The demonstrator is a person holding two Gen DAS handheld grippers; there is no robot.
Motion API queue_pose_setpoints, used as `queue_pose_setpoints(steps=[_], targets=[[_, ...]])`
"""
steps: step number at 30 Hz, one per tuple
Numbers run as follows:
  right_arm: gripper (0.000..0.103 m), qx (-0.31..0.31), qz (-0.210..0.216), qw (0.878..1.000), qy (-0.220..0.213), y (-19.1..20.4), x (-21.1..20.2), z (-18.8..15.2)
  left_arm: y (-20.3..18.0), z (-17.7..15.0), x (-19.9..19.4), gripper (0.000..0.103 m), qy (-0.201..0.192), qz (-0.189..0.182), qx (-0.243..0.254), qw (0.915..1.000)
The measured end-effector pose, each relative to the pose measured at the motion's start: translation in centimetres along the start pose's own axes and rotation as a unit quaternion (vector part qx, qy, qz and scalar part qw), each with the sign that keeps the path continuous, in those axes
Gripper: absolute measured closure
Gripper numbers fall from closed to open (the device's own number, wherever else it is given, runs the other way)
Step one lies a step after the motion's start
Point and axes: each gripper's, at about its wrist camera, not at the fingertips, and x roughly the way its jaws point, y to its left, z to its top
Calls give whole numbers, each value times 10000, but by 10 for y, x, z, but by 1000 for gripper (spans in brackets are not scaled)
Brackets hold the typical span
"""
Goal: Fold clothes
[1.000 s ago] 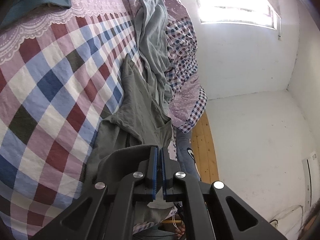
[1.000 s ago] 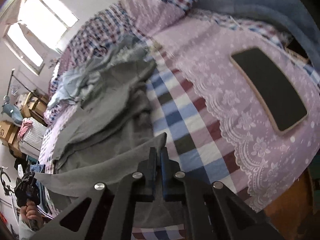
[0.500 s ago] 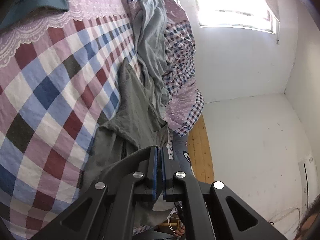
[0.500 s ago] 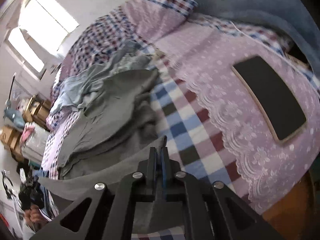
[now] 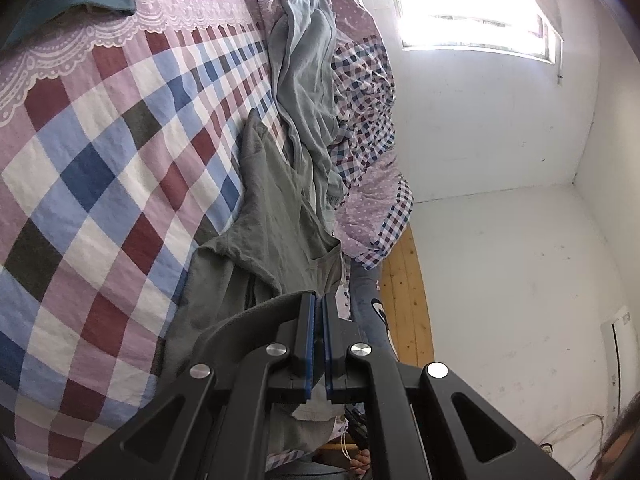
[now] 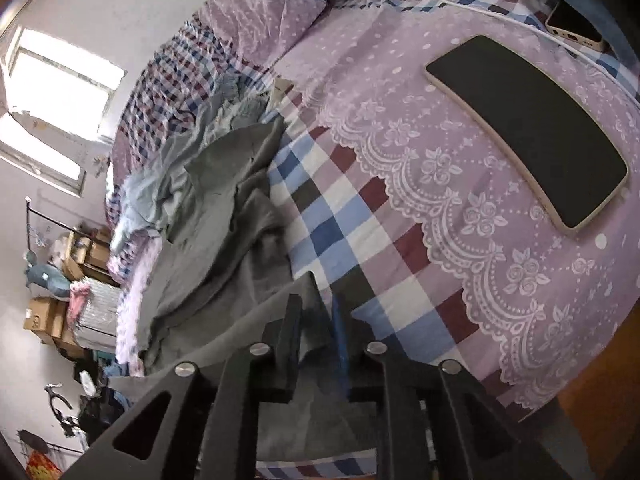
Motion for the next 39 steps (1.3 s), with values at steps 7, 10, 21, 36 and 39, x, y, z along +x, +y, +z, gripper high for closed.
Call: queue_pose_setpoints(steps=[7, 10, 21, 36, 39], targets=[[78, -248, -67, 9997, -61, 6, -2, -3, 0, -1, 0, 101, 24, 7, -4, 10000], [80, -361, -114, 9993, -3, 10, 1, -4, -1, -1, 1, 101, 43, -1, 14, 10000], [102, -966, -24, 9944, -420, 39, -14, -10, -5, 0, -8, 101, -36, -134, 27, 9999], [102, -892, 959, 9838, -1226, 87, -41, 41, -20, 24, -19, 101, -529, -650, -6, 9965], [102, -1030, 1028, 9807, -1310, 102, -39, 51, -22, 33, -18, 101, -579, -614, -19, 9964]])
